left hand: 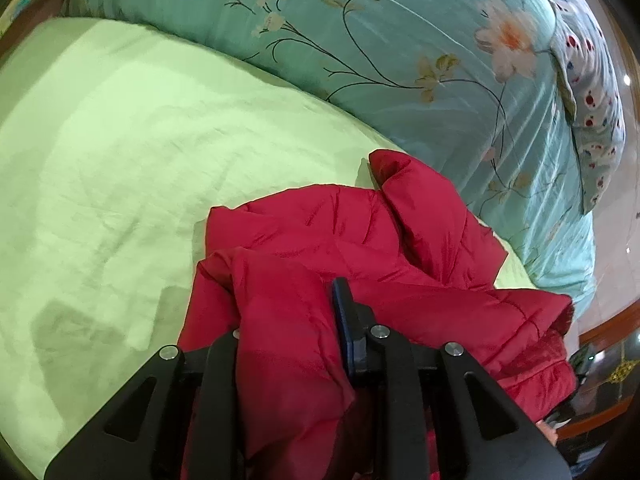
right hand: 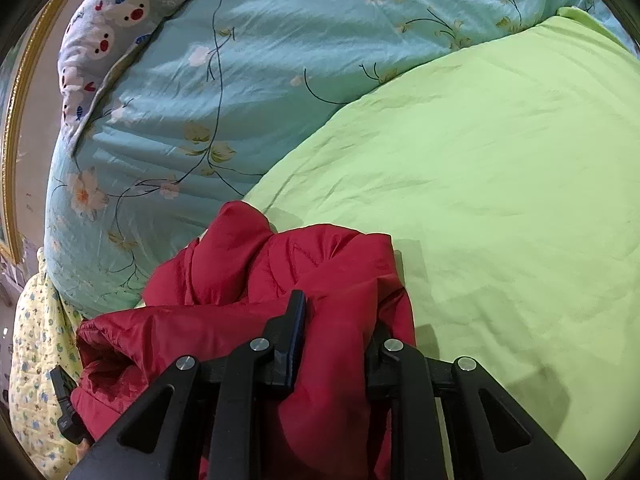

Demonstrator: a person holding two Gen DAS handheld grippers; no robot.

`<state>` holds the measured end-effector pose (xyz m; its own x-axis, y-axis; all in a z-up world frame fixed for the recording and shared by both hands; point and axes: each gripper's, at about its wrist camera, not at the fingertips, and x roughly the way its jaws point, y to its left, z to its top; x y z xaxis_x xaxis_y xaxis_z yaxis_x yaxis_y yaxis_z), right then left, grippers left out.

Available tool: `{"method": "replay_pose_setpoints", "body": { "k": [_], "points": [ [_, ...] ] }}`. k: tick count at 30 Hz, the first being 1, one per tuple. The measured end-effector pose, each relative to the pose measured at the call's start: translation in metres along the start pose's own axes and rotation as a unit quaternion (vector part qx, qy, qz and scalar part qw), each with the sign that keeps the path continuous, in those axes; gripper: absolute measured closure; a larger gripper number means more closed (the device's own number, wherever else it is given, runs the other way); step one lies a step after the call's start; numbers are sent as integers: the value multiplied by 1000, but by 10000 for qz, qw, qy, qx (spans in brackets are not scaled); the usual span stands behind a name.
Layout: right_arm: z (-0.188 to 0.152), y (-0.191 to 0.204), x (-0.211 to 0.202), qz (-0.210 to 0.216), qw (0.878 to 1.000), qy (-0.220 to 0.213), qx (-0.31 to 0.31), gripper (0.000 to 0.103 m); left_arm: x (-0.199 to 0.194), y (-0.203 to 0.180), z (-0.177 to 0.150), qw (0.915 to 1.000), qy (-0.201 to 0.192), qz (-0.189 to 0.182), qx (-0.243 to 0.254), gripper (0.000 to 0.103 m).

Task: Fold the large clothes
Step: 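Lay the hem over the collar with both grippers and release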

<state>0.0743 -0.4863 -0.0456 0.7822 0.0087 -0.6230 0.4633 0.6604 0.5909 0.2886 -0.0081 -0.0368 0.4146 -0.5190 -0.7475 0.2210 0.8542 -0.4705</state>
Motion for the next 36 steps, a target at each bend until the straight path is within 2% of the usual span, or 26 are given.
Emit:
{"method": "replay_pose_setpoints", "body": {
  "k": [4, 9, 12, 17, 21, 23, 25, 27, 30, 33, 36],
  "points": [
    [2, -4, 6, 85, 9999, 43, 126, 80, -2, 1, 6, 9999, 77, -83, -26, 81],
    [2, -5, 9, 186, 9997, 75, 150, 80, -35, -4, 6, 9998, -26, -112, 189, 78],
    [1, -4, 11, 175, 9997, 62, 162, 80, -68, -17, -1, 9984, -304, -109, 467, 76],
    [1, -3, 15, 139, 9997, 48, 191, 80, -122, -44, -25, 9911, -878, -95, 1000, 71],
    [3, -2, 17, 130, 9997, 42, 203, 80, -157, -44, -34, 9859, -1382, -82, 940, 70],
    [3, -2, 18, 123, 9997, 44, 207, 79, -175, -38, -35, 9833, -1626, -180, 801, 70],
    [4, -2, 19, 133, 9996, 38, 231, 79, -188, -42, -41, 9781, -1818, -332, 957, 70],
    [5, -2, 20, 132, 9996, 25, 252, 78, -185, -54, -49, 9767, -1630, -507, 1303, 70],
    [6, 0, 21, 87, 9996, 19, 278, 77, -149, -78, -68, 9749, -1096, -538, 1859, 70],
    [7, 3, 17, 69, 9997, 40, 247, 75, -93, -95, -81, 9723, -618, -116, 2252, 70],
    [12, 6, 3, 186, 9996, 38, 225, 67, -35, -92, -73, 9735, -332, 489, 2211, 70]
  ]
}}
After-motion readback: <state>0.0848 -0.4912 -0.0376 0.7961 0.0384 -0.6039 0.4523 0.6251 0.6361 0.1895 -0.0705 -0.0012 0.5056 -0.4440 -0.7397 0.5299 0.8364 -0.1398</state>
